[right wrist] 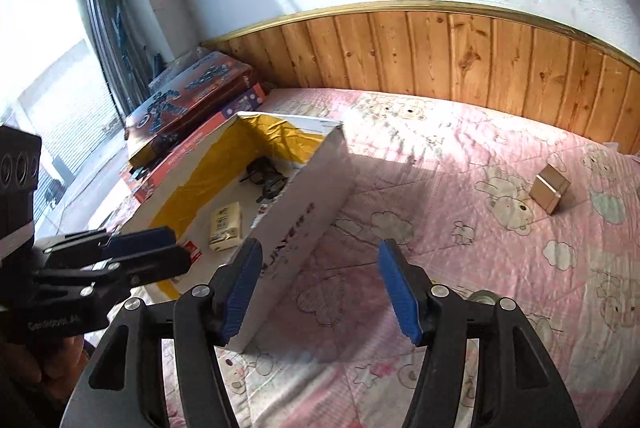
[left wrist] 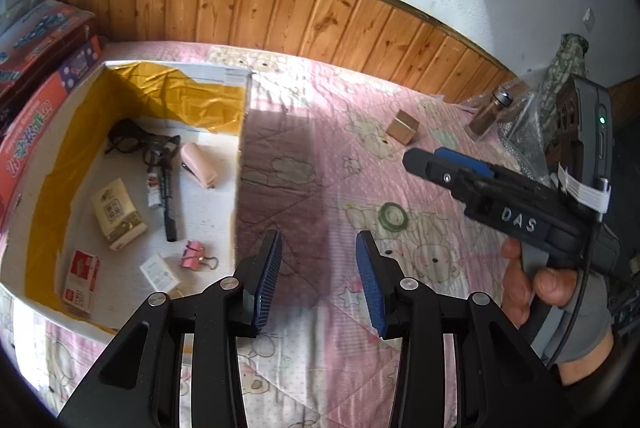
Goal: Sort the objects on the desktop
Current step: 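Move both tools out of the box toward the green tape roll and gold metal box, then grasp the green tape roll with the left tool while the right tool grasps the gold metal box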
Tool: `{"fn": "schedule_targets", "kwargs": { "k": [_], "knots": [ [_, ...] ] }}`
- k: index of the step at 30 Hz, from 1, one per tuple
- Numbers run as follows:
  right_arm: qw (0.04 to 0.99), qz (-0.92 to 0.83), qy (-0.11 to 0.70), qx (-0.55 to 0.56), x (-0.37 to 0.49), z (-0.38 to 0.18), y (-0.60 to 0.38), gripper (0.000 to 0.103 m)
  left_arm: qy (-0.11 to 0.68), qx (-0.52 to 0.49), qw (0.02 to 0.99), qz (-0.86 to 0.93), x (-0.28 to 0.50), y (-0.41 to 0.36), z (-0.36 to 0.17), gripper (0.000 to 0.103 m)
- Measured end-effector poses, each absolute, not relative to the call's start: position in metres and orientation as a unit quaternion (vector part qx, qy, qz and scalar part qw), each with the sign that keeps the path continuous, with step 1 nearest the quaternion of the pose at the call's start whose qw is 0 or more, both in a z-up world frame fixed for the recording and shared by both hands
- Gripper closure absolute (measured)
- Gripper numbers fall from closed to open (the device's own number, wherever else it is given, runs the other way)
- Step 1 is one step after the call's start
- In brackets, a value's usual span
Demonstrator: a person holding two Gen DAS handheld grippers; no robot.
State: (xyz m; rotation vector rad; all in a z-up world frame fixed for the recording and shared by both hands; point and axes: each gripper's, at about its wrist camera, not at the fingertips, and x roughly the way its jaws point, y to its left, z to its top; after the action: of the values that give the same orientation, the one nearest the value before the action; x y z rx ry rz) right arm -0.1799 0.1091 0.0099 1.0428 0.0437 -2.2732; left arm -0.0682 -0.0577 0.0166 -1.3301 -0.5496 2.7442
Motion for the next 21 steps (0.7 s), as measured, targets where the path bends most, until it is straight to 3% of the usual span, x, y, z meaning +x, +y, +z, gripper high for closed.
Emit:
{"fn": "schedule_targets", "kwargs": {
  "k": [9, 21],
  "knots": [
    [0.136, -0.898, 0.011, 0.419, -0.293, -0.029, 0.204, 0.034, -0.102, -0.469, 0.084, 0.873, -0.116, 0.032, -0.030, 0.062],
    [0.029, -0.860, -0.095, 0.500, -0.432, -0.092, 0.222, 0.026, -0.153, -0.509, 0.099, 0.841, -0.190, 0.047, -0.099, 0.059]
  ]
}}
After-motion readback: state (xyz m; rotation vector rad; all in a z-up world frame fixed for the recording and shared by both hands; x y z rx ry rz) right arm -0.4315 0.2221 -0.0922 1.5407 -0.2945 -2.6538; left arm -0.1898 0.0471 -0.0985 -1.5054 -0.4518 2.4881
